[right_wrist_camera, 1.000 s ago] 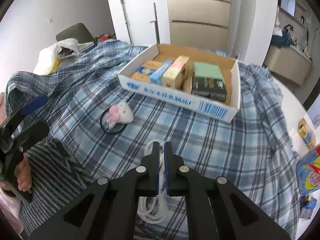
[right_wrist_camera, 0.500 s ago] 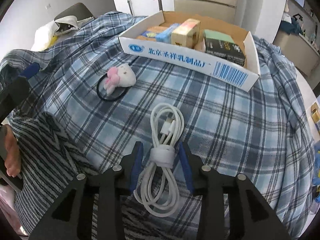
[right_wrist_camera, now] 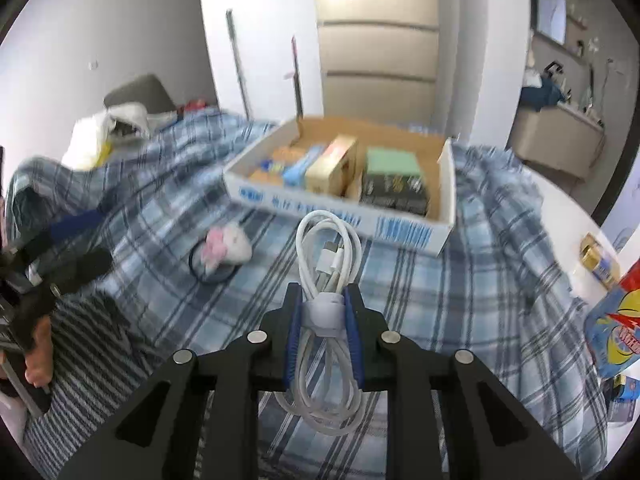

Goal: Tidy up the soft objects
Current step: 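Lift the white cable with the right tool while the left tool grasps the pink bunny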

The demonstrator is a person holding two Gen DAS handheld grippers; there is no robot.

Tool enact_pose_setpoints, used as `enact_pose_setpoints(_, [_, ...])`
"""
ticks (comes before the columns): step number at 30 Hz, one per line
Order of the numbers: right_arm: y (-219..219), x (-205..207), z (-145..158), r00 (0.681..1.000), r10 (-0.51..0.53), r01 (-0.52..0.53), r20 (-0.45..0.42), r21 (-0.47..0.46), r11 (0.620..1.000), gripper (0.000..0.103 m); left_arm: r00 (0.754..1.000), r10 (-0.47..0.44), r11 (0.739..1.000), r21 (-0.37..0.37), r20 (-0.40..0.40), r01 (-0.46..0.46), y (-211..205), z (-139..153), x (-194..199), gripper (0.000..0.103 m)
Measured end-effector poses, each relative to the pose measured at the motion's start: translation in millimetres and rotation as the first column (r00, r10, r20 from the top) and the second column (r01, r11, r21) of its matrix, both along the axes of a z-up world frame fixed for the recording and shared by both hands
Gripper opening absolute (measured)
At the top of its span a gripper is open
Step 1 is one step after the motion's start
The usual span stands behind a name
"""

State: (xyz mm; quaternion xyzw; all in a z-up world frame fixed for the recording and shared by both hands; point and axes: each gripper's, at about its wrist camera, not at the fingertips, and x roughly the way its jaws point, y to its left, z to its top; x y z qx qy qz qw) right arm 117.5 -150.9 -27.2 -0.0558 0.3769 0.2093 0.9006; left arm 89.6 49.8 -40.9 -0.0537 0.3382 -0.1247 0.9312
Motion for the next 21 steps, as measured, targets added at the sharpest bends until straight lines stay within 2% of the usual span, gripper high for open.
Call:
enact_pose_setpoints(3, [-9,0,4,0.99,-0.122,0.122,0.064,0.009,0.993,0.02,0.999,-0.035,0.998,0.047,-0.031,0.037,-8,1,17,0.084])
enact_pose_setpoints(4, [-11,-2,5,0.987,-0.138,0.138,0.085,0.006,0.99,0.02,0.998,-0.052,0.996,0.075,-0.035,0.055,-13,2,23,0.078])
enact_pose_setpoints(7, [-16,1,6,0.986,-0.143,0.141,0.082,0.031,0.99,0.02,0.988,-0.148,0.98,0.13,-0.045,0.153,-30,2,40,0.071])
enact_pose_setpoints(10, [-19,6,4,0.987,-0.149,0.147,0.067,0.039,0.988,0.02,0.98,-0.198,0.966,0.165,-0.01,0.197,-38,0,51,0.07])
enact_pose_setpoints(14, [-18,8,-1,0.99,-0.134,0.133,0.048,0.026,0.991,0.02,0.97,-0.223,0.962,0.138,-0.1,0.235,-38,-13,67,0.064])
enact_pose_setpoints(21, [-16,4,-2,0.991,-0.121,0.12,0.054,0.03,0.992,0.02,0.958,-0.192,0.962,0.152,-0.215,0.227,-39,-39,82,0.048])
